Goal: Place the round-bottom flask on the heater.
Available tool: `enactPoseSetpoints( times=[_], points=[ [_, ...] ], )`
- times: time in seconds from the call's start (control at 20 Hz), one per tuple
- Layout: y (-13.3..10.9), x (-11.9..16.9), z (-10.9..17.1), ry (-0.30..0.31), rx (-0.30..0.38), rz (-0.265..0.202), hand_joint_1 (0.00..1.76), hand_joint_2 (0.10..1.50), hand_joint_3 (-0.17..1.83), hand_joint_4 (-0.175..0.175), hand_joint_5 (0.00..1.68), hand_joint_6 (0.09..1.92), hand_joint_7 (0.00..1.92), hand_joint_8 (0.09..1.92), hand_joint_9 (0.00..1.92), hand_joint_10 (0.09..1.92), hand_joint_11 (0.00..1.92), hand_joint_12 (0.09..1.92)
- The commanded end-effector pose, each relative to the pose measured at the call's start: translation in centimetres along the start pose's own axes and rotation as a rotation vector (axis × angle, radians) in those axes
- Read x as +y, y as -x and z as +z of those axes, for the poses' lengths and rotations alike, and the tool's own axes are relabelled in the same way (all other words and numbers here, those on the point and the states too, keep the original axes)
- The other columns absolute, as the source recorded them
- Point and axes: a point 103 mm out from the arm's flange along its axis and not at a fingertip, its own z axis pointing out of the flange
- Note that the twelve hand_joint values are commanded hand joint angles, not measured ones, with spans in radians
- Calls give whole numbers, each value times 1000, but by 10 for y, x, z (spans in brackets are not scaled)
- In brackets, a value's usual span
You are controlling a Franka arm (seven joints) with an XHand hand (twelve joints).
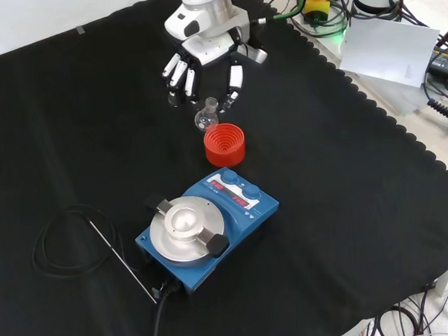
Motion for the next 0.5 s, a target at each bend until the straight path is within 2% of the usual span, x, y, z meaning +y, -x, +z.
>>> enactPoseSetpoints(
  times=[0.05,0.2,0.5],
  points=[
    [-11,26,-10,-12,24,-14,1133,590,879,45,1182,947,536,675,800,573,459,1311],
    [-20,43,-14,-8,33,-34,1133,590,880,44,1182,947,535,675,800,573,459,1311],
    [-53,82,-24,-19,41,-104,1135,588,883,41,1184,946,534,674,800,573,460,1310]
  ],
)
